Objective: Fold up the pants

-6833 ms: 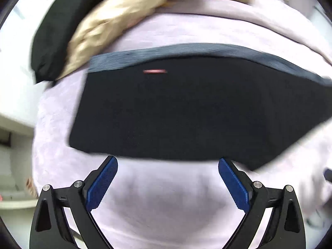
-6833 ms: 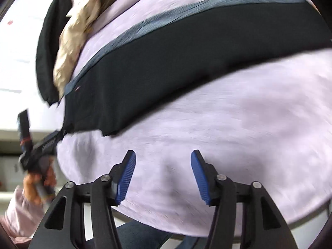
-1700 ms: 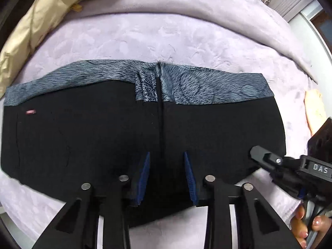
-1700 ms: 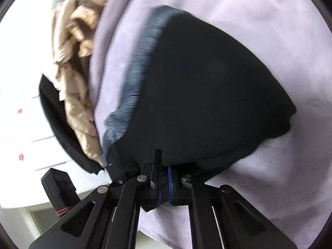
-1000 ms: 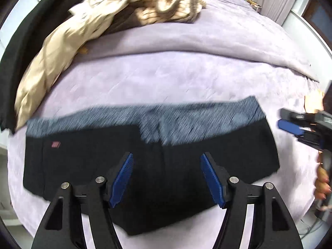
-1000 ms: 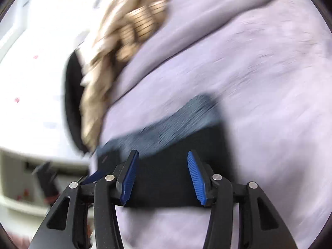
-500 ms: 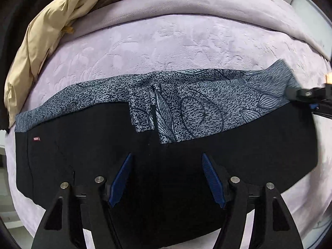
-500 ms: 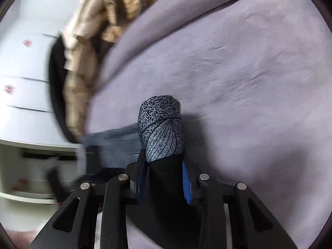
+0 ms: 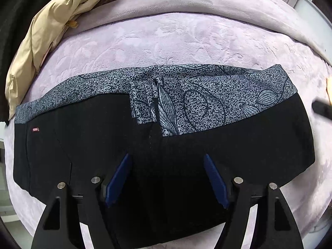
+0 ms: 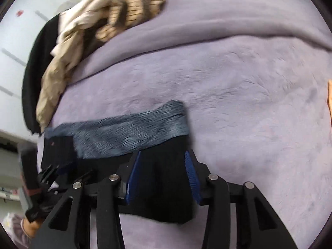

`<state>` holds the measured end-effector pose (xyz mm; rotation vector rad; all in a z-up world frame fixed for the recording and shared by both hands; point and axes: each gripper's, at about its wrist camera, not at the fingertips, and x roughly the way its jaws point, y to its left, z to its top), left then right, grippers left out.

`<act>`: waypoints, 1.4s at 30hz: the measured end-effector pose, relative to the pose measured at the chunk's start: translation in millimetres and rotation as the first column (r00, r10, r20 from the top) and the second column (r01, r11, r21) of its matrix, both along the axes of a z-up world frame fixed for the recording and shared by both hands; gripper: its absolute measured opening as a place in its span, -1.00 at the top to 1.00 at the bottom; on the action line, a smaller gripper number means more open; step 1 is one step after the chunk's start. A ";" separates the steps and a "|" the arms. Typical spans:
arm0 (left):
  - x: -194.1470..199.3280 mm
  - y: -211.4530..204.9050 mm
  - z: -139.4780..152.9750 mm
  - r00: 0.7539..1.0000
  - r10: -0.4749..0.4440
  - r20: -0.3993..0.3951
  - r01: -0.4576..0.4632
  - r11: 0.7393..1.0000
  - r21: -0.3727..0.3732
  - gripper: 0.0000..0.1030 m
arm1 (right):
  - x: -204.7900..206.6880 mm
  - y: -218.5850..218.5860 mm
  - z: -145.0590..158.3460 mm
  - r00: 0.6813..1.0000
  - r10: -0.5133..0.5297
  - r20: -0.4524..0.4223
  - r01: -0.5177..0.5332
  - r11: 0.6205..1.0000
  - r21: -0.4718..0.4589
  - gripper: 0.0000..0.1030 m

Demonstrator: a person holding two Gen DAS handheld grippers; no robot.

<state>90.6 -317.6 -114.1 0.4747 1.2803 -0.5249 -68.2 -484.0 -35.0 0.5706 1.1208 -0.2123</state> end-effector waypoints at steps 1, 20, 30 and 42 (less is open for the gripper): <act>-2.0 1.9 0.2 1.000 0.003 -0.001 -0.003 1.000 -0.002 -0.45 | 3.9 10.5 -6.1 0.999 0.026 -0.020 -0.026 1.000 -0.003 0.09; -35.3 76.0 15.9 0.993 0.093 -0.070 -0.094 0.995 -0.017 -0.48 | -2.8 49.6 -37.8 0.989 0.040 -0.139 -0.047 0.998 -0.048 0.09; -44.6 87.1 28.8 0.995 0.085 -0.047 -0.085 0.996 -0.001 -0.48 | -9.6 54.3 -29.4 0.986 0.035 -0.160 -0.038 0.999 -0.016 0.09; -42.9 109.7 55.0 0.994 0.092 -0.055 -0.093 0.995 -0.022 -0.99 | -21.8 90.2 -5.5 0.982 0.058 -0.179 -0.054 0.998 0.028 -0.03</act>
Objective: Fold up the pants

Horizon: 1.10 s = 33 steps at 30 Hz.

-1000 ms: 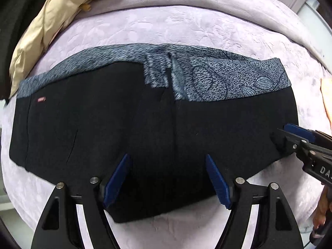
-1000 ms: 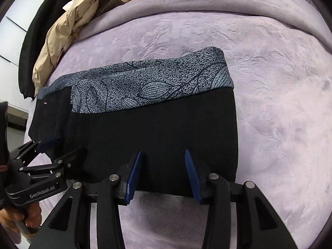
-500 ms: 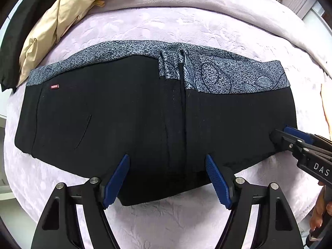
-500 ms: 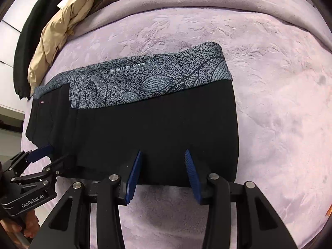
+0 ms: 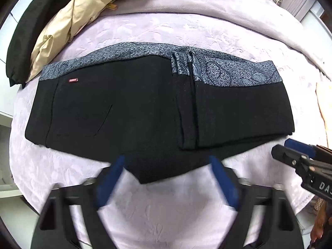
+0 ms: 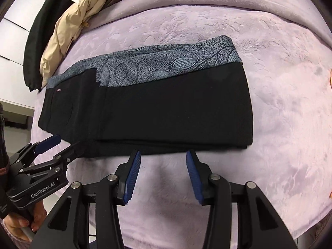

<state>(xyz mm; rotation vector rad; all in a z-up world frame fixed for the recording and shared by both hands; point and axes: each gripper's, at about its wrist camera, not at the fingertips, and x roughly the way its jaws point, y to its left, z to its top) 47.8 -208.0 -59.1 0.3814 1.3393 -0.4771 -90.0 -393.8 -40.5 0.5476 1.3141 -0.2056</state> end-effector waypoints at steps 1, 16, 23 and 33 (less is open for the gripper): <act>-4.2 4.0 1.8 1.000 -0.003 0.006 0.003 1.000 -0.001 -0.99 | -3.0 4.9 3.1 1.000 0.000 -0.002 0.000 1.000 0.004 -0.09; 0.2 58.4 12.2 0.998 0.057 0.012 -0.057 0.998 0.014 -0.99 | -2.0 79.6 30.6 0.984 0.150 -0.094 -0.161 0.979 -0.123 -0.77; 15.2 93.4 9.3 0.991 0.135 0.012 -0.135 0.991 -0.002 -0.99 | 13.2 102.8 39.2 0.974 0.192 -0.122 -0.213 0.958 -0.192 -0.77; 29.5 117.2 6.9 0.982 0.186 0.016 -0.185 0.983 -0.016 -0.99 | 30.2 124.9 41.2 0.961 0.237 -0.145 -0.265 0.938 -0.225 -0.78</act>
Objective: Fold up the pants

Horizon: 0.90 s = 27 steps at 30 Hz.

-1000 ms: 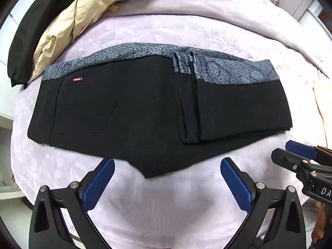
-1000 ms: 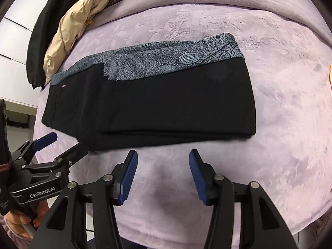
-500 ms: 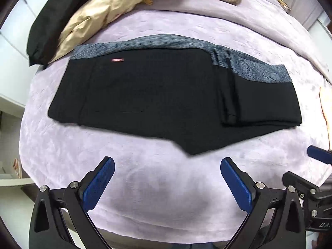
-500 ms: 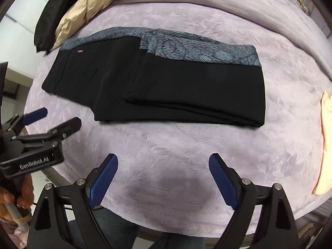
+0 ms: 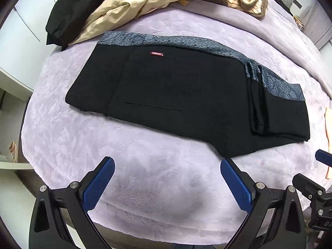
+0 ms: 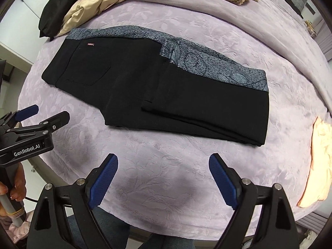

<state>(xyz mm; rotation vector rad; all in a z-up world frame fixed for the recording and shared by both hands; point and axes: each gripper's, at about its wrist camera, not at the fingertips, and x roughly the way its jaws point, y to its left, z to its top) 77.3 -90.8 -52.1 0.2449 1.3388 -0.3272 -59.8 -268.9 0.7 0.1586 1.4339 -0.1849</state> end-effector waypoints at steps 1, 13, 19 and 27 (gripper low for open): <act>1.2 1.6 0.2 1.000 0.001 0.002 -0.001 1.000 -0.001 -0.99 | 1.3 1.7 0.0 1.000 0.004 0.000 -0.004 1.000 -0.002 -0.78; 5.3 4.5 4.9 1.000 -0.013 0.027 0.013 1.000 0.001 -0.99 | 5.6 8.5 3.6 1.000 0.001 0.017 0.000 1.000 -0.020 -0.78; 4.3 1.7 6.6 0.999 -0.025 0.035 0.025 1.000 0.003 -0.99 | 4.6 8.4 4.8 1.000 -0.010 0.022 0.010 1.000 -0.021 -0.78; 5.0 0.9 6.8 0.999 -0.029 0.038 0.029 1.000 0.005 -0.99 | 4.8 7.0 4.3 1.000 -0.016 0.022 0.017 1.000 -0.021 -0.78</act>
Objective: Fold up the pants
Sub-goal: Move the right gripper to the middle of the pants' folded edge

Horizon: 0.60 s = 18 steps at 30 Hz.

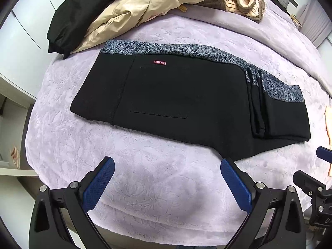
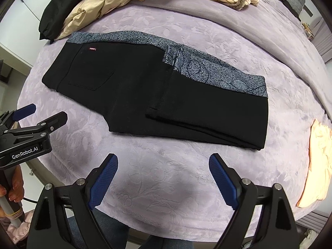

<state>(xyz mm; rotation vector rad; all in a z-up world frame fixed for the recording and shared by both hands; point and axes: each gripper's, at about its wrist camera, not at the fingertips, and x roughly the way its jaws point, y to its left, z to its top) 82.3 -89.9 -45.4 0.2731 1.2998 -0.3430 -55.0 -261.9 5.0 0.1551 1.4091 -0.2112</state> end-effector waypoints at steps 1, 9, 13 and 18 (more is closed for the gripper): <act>-0.1 0.0 -0.2 1.000 0.001 -0.001 -0.001 1.000 0.001 -0.99 | -0.2 0.3 -0.3 1.000 -0.001 0.000 0.001 1.000 0.000 -0.78; 1.2 4.0 -1.8 1.000 0.016 -0.011 -0.016 1.000 -0.003 -0.99 | -0.4 -3.1 -2.5 1.000 -0.017 -0.003 0.017 1.000 0.007 -0.78; 2.4 5.3 -4.6 0.999 0.024 -0.022 -0.024 1.000 -0.002 -0.99 | -1.2 -6.8 -5.2 0.999 -0.038 -0.007 0.038 0.999 0.017 -0.78; 4.8 7.7 -9.1 0.999 0.039 -0.035 -0.039 0.999 0.000 -0.99 | 3.6 -17.2 -8.3 0.998 -0.070 -0.007 0.070 0.997 0.019 -0.78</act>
